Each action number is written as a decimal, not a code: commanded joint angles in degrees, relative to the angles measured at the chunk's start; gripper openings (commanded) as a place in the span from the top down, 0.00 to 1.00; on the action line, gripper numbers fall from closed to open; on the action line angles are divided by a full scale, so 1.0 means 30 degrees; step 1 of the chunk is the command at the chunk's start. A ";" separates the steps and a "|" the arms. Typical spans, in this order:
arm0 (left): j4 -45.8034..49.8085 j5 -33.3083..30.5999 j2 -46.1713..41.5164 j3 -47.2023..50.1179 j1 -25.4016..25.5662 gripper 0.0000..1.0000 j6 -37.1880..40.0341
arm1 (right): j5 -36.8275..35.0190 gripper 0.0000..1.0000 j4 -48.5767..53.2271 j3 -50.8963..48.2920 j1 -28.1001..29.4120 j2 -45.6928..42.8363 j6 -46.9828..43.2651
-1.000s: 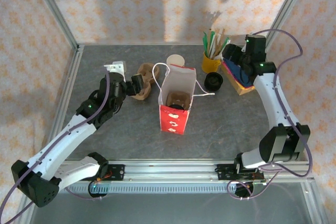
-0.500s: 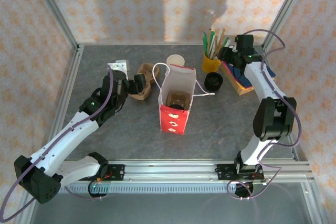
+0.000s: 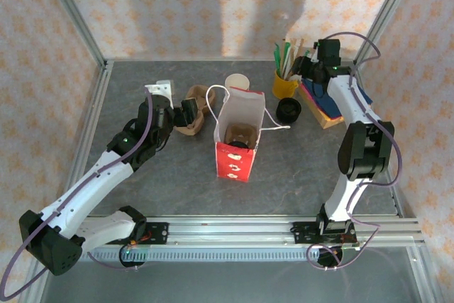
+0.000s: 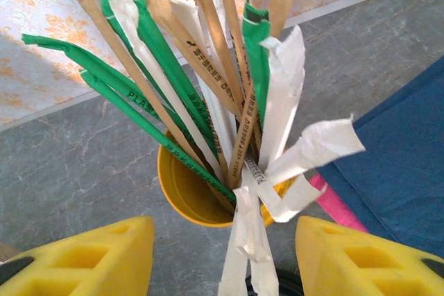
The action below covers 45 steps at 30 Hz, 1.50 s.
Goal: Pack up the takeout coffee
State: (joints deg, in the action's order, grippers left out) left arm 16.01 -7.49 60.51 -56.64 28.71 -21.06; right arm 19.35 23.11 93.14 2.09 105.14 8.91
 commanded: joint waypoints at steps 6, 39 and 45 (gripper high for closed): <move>-0.0503 -0.0022 -0.0101 0.0039 -0.0225 0.22 0.0164 | 0.0507 0.45 0.1925 0.3215 0.0392 0.1429 -0.1081; -0.0356 -0.0610 -0.1127 0.1053 -0.0308 0.21 0.0164 | -0.4087 0.58 0.5382 0.6772 0.1443 0.3719 -0.2097; -0.0387 -0.0834 -0.1219 0.1207 -0.0293 0.21 0.0277 | -0.4624 0.63 0.5624 0.6662 0.1443 0.3719 -0.1960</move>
State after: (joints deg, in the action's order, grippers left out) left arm 15.64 -8.05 58.08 -53.78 28.34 -20.91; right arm 8.10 38.65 112.66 6.35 116.33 3.29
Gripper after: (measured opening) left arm 0.786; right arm 0.372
